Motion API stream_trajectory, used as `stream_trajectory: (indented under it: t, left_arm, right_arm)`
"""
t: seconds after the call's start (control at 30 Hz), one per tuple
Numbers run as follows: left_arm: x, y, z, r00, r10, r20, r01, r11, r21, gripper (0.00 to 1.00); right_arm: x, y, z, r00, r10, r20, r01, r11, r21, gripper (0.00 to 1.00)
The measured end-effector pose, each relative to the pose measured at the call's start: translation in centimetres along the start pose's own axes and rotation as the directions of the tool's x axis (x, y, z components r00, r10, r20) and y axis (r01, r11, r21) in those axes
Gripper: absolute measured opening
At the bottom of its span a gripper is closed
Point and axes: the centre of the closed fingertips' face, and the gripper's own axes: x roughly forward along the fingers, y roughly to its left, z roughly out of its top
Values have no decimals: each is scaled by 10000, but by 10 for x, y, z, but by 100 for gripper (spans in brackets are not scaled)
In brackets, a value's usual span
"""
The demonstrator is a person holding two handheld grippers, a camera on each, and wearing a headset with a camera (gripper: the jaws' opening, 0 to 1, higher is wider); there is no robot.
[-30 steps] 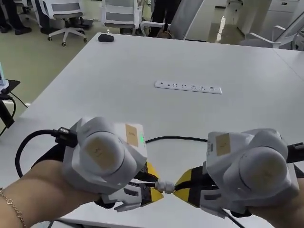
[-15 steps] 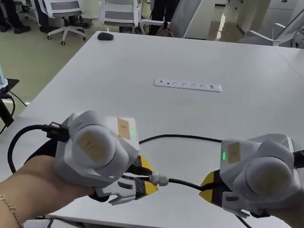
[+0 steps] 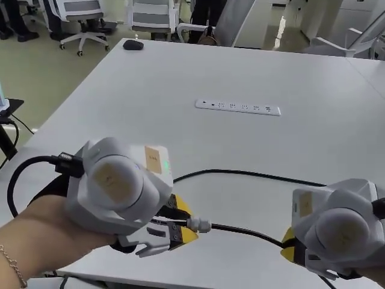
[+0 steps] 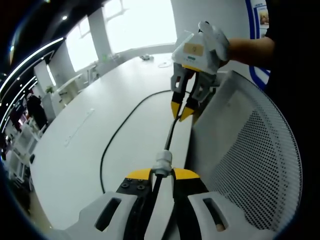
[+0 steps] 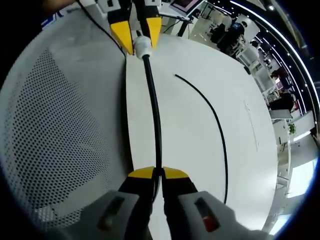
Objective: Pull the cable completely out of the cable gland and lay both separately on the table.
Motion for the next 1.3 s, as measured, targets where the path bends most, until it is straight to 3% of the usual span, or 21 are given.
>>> stream_trajectory:
  t: [0.23,0.27,0.33,0.37,0.4,0.47,0.53,0.67,0.77,1.0,1.3]
  left_arm:
    - [2,-1,0,10000,-19,19,19,10000,-22,16]
    - [3,-1,1,10000,-42,30,43,10000,-34,16]
    - [5,-2,1,10000,-91,-6,91,10000,14,16]
    - [6,-4,0,9999,-140,-58,141,9999,50,16]
    - [8,-6,-1,9997,-208,-128,209,9997,88,16]
    - [9,-7,-2,9996,-249,-163,251,9996,129,16]
    - [8,-8,-1,9996,-260,-136,262,9996,133,16]
    - [6,-6,1,9998,-210,-59,211,9997,148,16]
    - [5,-6,2,9998,-184,13,184,9997,136,16]
    - [3,-4,2,9999,-93,135,92,9999,76,16]
    - [-2,-1,4,9996,-20,266,20,10000,-19,16]
  right_arm:
    - [2,7,5,9994,250,-236,-251,9997,-55,11]
    - [2,7,10,9996,262,-84,-262,9997,18,12]
    - [0,10,33,9954,400,872,-447,9976,528,15]
    - [-2,10,43,9911,440,1254,-534,9959,727,17]
    - [-4,12,62,9781,487,2026,-682,9936,904,21]
    - [-10,15,88,9505,587,3052,-964,9893,1099,28]
    - [-12,17,105,9335,618,3533,-1096,9871,1170,30]
    - [-6,16,111,9436,433,3282,-687,9954,663,30]
    - [-6,19,116,9402,554,3360,-729,9965,397,26]
    - [-8,18,114,9419,599,3304,-687,9975,151,3]
    - [-8,14,98,9545,433,2950,-508,9986,177,3]
